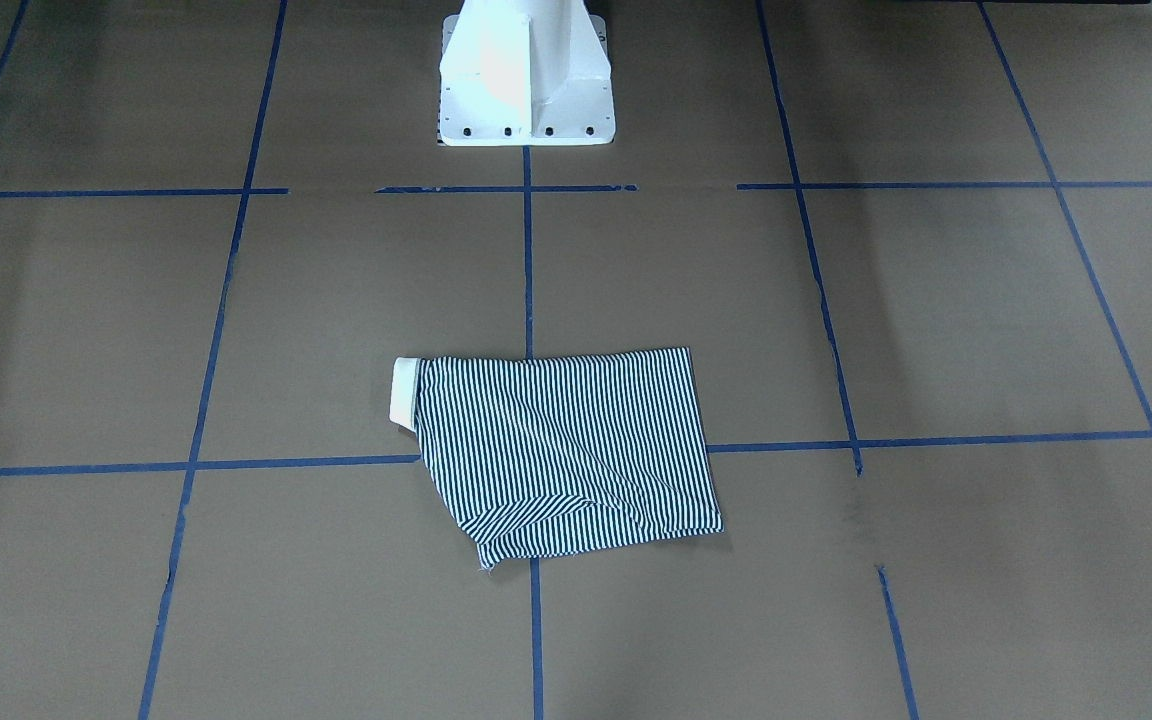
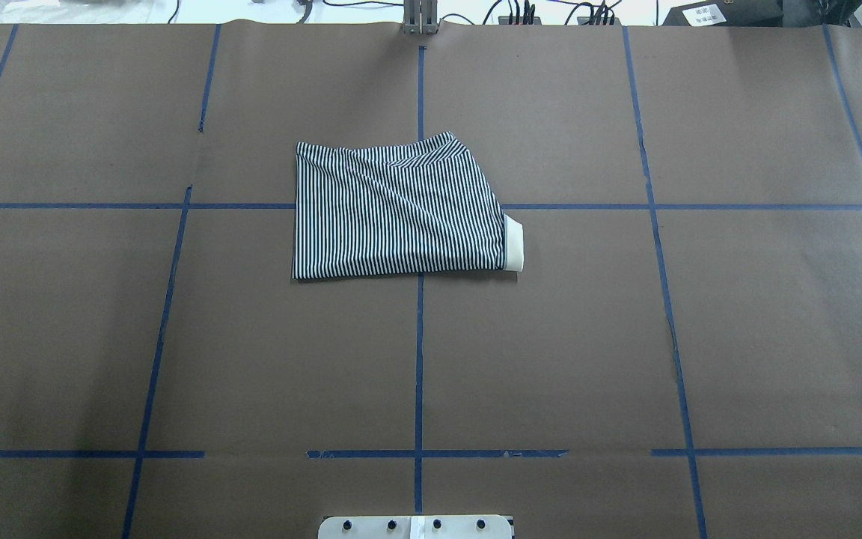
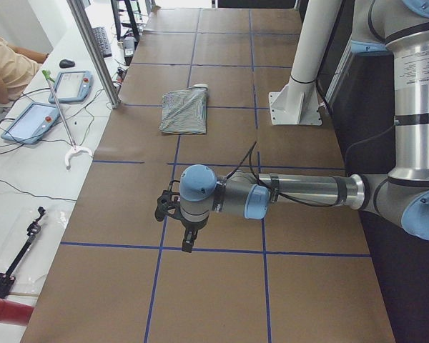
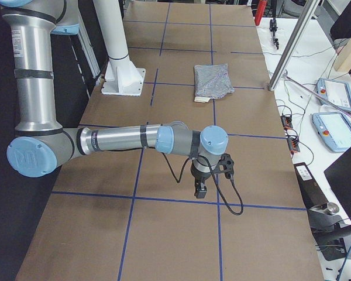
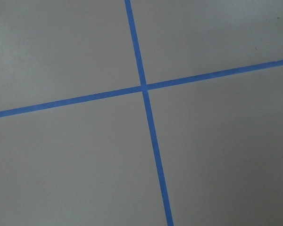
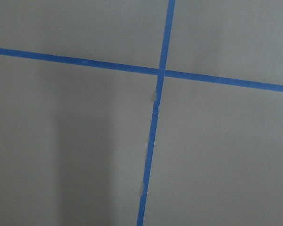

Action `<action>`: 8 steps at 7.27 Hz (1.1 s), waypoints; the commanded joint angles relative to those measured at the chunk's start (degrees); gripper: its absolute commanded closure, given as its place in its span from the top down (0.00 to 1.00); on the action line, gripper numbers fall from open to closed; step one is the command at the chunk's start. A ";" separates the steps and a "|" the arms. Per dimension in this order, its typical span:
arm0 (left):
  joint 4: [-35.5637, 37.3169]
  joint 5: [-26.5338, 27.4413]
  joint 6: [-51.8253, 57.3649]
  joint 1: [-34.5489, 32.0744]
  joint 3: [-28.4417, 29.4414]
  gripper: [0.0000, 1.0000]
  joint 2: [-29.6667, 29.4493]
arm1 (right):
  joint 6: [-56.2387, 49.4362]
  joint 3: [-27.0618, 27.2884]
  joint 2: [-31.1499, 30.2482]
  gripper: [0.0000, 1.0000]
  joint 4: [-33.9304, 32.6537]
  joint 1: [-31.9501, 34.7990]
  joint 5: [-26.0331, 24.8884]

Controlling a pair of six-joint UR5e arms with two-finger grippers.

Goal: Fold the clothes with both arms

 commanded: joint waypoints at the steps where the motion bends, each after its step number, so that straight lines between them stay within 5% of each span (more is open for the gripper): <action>1: 0.24 -0.02 -0.98 -0.24 -1.34 1.00 -0.25 | 0.40 -0.01 0.09 1.00 0.03 -0.46 0.21; 8: 3.07 -3.53 -5.99 -0.33 -0.41 1.00 -0.07 | 6.72 0.42 5.71 1.00 1.78 -3.61 -0.32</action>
